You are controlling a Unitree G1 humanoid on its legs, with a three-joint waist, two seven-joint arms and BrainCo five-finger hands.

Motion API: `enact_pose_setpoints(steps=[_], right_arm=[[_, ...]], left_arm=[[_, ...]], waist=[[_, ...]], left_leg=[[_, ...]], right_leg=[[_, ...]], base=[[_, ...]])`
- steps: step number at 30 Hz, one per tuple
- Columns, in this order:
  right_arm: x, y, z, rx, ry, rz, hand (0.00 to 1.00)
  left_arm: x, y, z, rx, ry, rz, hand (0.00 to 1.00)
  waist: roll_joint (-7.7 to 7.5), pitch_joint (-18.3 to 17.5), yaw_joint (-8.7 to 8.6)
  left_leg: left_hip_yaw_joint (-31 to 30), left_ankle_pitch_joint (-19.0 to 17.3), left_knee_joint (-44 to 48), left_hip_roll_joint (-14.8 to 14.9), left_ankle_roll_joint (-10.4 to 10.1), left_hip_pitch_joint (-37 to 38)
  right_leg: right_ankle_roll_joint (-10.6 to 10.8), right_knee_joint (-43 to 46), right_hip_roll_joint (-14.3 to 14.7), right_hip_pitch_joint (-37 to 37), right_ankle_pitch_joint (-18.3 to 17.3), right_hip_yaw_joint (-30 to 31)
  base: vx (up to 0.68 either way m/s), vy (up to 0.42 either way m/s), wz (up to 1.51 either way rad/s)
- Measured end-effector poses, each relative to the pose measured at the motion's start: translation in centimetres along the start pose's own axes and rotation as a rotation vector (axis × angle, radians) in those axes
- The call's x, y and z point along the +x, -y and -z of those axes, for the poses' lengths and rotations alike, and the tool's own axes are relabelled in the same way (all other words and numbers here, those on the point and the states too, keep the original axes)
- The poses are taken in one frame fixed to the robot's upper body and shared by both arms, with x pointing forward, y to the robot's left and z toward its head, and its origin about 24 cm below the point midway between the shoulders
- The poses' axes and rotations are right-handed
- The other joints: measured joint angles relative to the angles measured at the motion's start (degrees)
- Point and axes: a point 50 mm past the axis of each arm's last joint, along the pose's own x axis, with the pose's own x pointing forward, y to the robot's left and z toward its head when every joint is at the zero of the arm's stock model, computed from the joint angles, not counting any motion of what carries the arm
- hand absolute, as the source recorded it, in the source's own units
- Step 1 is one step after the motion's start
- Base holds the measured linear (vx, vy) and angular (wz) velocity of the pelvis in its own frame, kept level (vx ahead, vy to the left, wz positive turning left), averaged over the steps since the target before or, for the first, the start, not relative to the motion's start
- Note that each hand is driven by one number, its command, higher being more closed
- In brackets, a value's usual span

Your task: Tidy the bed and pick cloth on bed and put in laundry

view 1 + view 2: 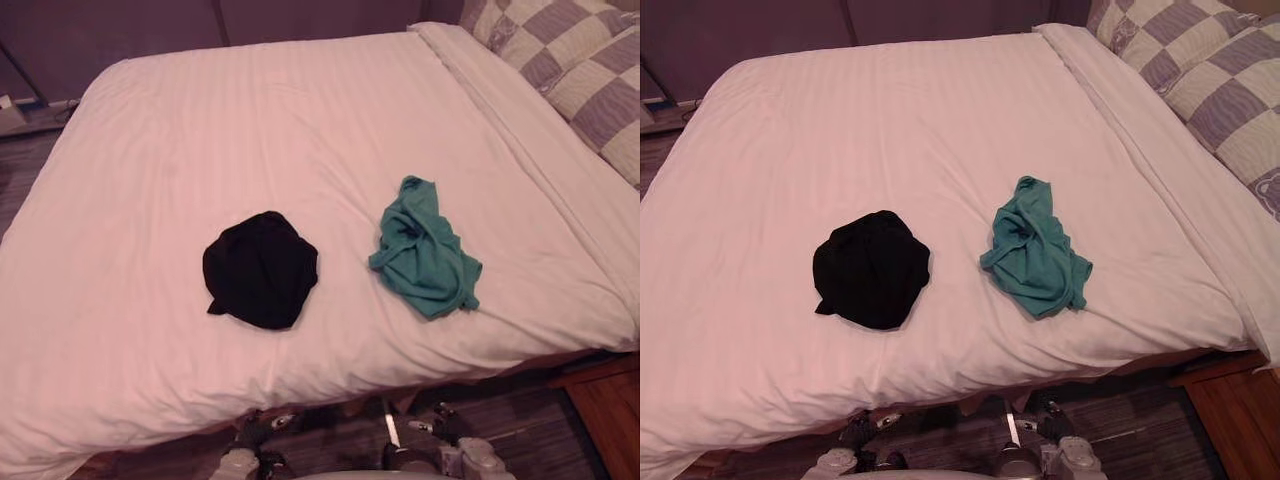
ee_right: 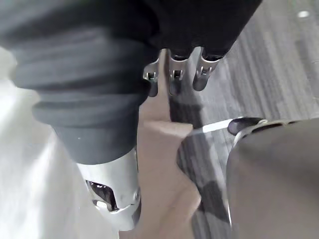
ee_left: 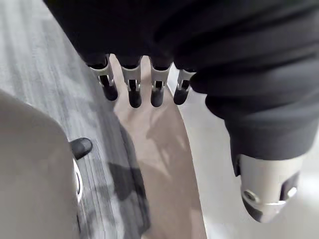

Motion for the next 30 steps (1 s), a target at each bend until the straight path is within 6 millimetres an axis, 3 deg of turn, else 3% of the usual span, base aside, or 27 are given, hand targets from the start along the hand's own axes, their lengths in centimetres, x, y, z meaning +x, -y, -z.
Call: enact_pose_setpoints(steps=[2, 5, 7, 9, 12, 14, 15, 17, 18, 20, 22, 25, 28, 30], right_arm=[[-0.2, 1.9, 1.4, 0.134, -0.07, 0.12, 0.0], [-1.3, 6.4, 3.3, 0.316, -0.123, 0.346, 0.0], [-2.0, 10.0, 3.3, 0.394, -0.106, 0.486, 0.0], [-3.2, 14.8, 1.8, 0.399, -0.019, 0.64, 0.0], [-4.3, 18.9, -2.2, 0.265, 0.111, 0.777, 0.0], [-4.5, 19.5, -4.9, 0.172, 0.186, 0.824, 0.0], [-4.5, 19.2, -8.1, 0.025, 0.277, 0.851, 0.0], [-4.6, 18.5, -11.1, -0.138, 0.366, 0.861, 0.0], [-5.0, 17.8, -13.8, -0.284, 0.443, 0.865, 0.0], [-5.1, 16.8, -16.1, -0.412, 0.497, 0.864, 0.0], [-5.0, 15.0, -18.5, -0.526, 0.56, 0.843, 0.0], [-5.3, 13.6, -20.6, -0.593, 0.635, 0.812, 0.0], [-5.6, 12.2, -22.4, -0.647, 0.696, 0.776, 0.0], [-5.6, 11.1, -23.5, -0.678, 0.726, 0.744, 0.0]], left_arm=[[0.0, -2.0, 1.6, -0.123, -0.087, -0.093, 0.0], [-0.5, -6.8, 4.6, -0.298, -0.191, -0.287, 0.0], [-1.2, -10.7, 6.2, -0.397, -0.224, -0.429, 0.0], [-2.5, -16.5, 6.7, -0.513, -0.192, -0.621, 0.0], [-4.0, -22.3, 4.5, -0.488, -0.03, -0.773, 0.0], [-4.4, -24.4, 2.1, -0.441, 0.082, -0.823, 0.0], [-4.8, -25.5, -0.8, -0.352, 0.198, -0.86, 0.0], [-4.9, -25.7, -4.6, -0.238, 0.328, -0.86, 0.0], [-5.2, -25.1, -8.9, -0.109, 0.469, -0.846, 0.0], [-5.8, -24.1, -13.0, 0.028, 0.604, -0.825, 0.0], [-7.3, -22.1, -18.4, 0.192, 0.798, -0.787, 0.0], [-9.6, -18.9, -23.8, 0.329, 1.007, -0.701, 0.0], [-11.3, -15.8, -27.0, 0.434, 1.133, -0.588, 0.0], [-11.7, -13.9, -27.9, 0.51, 1.167, -0.509, 0.0]], waist=[[0.1, -0.3, 0.1], [-0.21, -1.08, 0.28], [-0.64, -1.73, 0.43], [-1.2, -2.76, 0.43], [-1.21, -4.22, 0.14], [-0.99, -4.33, 0.29], [-0.69, -4.35, 0.35], [-0.59, -4.85, 0.57], [-0.05, -4.75, 1.36], [0.3, -4.71, 1.69], [0.38, -4.73, 1.71], [0.45, -4.68, 1.38], [0.49, -4.7, 0.59], [0.52, -4.72, -0.22]], left_leg=[[0.16, 0.08, -0.99, -0.11, -0.14, 0.67], [0.12, 0.09, -1.7, -0.37, -0.15, 0.68], [-0.02, 0.09, -1.79, -0.53, -0.15, 0.79], [0.0, 0.28, -2.52, -0.95, 0.04, 0.45], [-0.39, 0.72, -3.75, -1.63, 0.04, -0.21], [-0.43, 0.83, -3.77, -1.7, 0.06, -0.46], [-0.82, 1.29, -4.26, -1.84, 0.21, -0.51], [-1.24, 1.71, -5.12, -2.03, 0.12, -0.62], [-1.55, 2.08, -5.07, -2.21, 0.32, -1.16], [-1.61, 2.24, -5.0, -2.34, 0.28, -1.43], [-1.78, 2.56, -4.96, -2.44, 0.56, -1.3], [-1.66, 2.6, -4.92, -2.6, 0.6, -1.32], [-1.45, 2.64, -4.9, -2.6, 0.57, -1.16], [-1.01, 2.7, -4.76, -2.57, 0.49, -1.09]], right_leg=[[0.04, -0.74, 0.11, 0.47, 0.28, 0.02], [0.21, -1.29, -0.05, 0.47, 0.7, -0.12], [0.4, -2.14, -0.19, 1.04, 1.3, -0.32], [0.53, -3.58, -0.28, 1.51, 2.05, -0.43], [1.14, -5.76, -0.73, 1.99, 3.13, -1.52], [0.97, -6.14, -0.8, 1.93, 3.59, -1.56], [0.78, -6.37, -0.83, 1.6, 3.79, -1.79], [0.55, -6.15, -0.91, 0.84, 3.65, -2.03], [0.56, -5.96, -1.05, 0.28, 3.67, -2.06], [0.69, -5.75, -1.18, -0.1, 3.73, -2.05], [0.99, -5.69, -1.24, -0.03, 3.91, -2.05], [1.0, -5.63, -1.39, 0.11, 3.92, -1.96], [0.99, -5.6, -1.39, 0.17, 3.93, -1.87], [0.98, -5.56, -1.39, 0.16, 3.93, -1.72]], base=[[0.0, 0.0, 0.0], [0.0, 0.0, 0.0], [-0.03, 0.011, 0.04], [-0.08, 0.012, 0.03], [-0.1, 0.009, 0.15], [-0.08, 0.007, 0.06], [-0.09, -0.003, 0.08], [-0.05, -0.008, 0.12], [-0.02, -0.003, 0.07], [0.0, 0.0, 0.0], [0.06, -0.003, -0.01], [0.11, -0.001, -0.05], [0.1, -0.005, -0.03], [0.06, -0.01, -0.06]])
